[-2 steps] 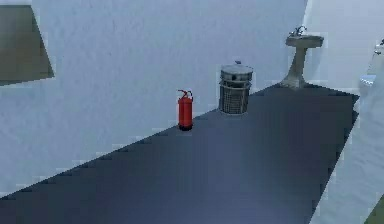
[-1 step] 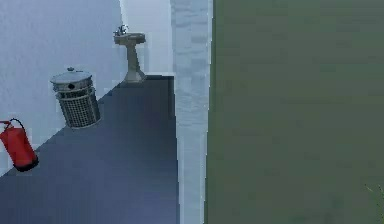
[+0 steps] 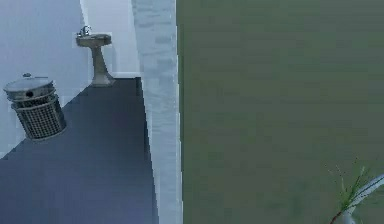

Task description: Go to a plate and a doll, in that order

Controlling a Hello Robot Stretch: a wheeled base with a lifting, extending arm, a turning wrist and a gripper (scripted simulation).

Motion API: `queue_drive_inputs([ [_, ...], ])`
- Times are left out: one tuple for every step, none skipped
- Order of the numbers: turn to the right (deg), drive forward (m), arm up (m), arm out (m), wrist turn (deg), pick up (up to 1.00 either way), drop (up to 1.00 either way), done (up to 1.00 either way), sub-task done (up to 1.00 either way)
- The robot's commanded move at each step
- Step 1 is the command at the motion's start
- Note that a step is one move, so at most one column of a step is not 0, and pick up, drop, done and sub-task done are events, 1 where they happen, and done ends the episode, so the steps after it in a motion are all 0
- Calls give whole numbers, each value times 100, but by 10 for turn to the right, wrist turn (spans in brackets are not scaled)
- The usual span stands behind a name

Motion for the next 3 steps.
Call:
queue_drive_inputs([
  [0, 5, 0, 0, 0, 0, 0, 0, 0],
  [-450, 0, 0, 0, 0, 0, 0, 0, 0],
  [-420, 0, 0, 0, 0, 0, 0, 0, 0],
])
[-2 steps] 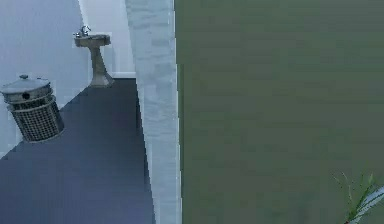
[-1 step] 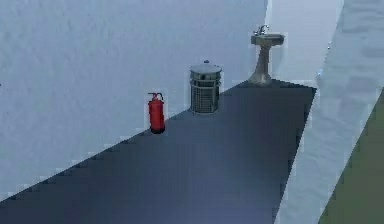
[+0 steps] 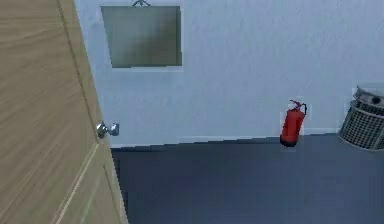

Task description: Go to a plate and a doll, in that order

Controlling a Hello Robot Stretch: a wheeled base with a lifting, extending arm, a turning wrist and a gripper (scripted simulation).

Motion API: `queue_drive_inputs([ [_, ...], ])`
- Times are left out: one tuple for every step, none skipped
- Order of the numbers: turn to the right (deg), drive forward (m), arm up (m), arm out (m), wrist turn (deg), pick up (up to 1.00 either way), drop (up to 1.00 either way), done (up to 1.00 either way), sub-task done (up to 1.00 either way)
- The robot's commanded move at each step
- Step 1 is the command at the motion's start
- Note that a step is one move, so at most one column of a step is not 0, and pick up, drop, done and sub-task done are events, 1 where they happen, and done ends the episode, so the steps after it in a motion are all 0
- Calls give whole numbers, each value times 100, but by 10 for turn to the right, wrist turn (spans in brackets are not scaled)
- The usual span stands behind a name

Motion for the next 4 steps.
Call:
queue_drive_inputs([
  [0, 100, 0, 0, 0, 0, 0, 0, 0],
  [-30, 0, 0, 0, 0, 0, 0, 0, 0],
  [0, 10, 0, 0, 0, 0, 0, 0, 0],
  [-420, 0, 0, 0, 0, 0, 0, 0, 0],
])
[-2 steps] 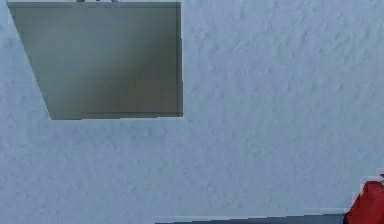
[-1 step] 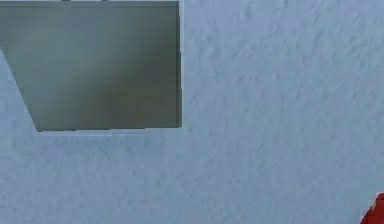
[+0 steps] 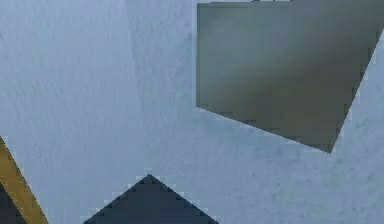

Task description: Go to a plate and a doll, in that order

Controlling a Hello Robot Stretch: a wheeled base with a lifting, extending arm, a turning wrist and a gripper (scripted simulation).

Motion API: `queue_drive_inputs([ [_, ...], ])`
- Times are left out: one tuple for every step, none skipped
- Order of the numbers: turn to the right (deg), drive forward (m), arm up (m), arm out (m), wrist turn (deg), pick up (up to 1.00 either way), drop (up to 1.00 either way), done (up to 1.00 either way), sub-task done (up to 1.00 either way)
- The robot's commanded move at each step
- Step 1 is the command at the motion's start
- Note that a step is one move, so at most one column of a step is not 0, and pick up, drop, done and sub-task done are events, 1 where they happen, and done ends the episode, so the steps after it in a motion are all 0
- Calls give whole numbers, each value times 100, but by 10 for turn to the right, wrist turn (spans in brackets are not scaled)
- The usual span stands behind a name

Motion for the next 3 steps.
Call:
queue_drive_inputs([
  [0, 30, 0, 0, 0, 0, 0, 0, 0],
  [-450, 0, 0, 0, 0, 0, 0, 0, 0],
  [-30, 0, 0, 0, 0, 0, 0, 0, 0],
])
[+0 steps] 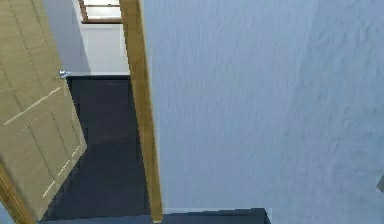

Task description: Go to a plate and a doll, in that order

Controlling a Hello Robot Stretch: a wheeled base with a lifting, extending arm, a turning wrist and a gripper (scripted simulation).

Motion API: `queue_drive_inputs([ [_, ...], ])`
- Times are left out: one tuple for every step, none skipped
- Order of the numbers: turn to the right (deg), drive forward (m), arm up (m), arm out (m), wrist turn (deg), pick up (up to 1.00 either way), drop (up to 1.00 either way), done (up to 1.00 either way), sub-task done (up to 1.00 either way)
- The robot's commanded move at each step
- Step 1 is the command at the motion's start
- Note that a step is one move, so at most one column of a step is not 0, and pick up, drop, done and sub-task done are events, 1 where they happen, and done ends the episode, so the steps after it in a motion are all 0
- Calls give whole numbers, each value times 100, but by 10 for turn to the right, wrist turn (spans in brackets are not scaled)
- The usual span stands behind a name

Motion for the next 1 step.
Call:
queue_drive_inputs([
  [-30, 0, 0, 0, 0, 0, 0, 0, 0],
])
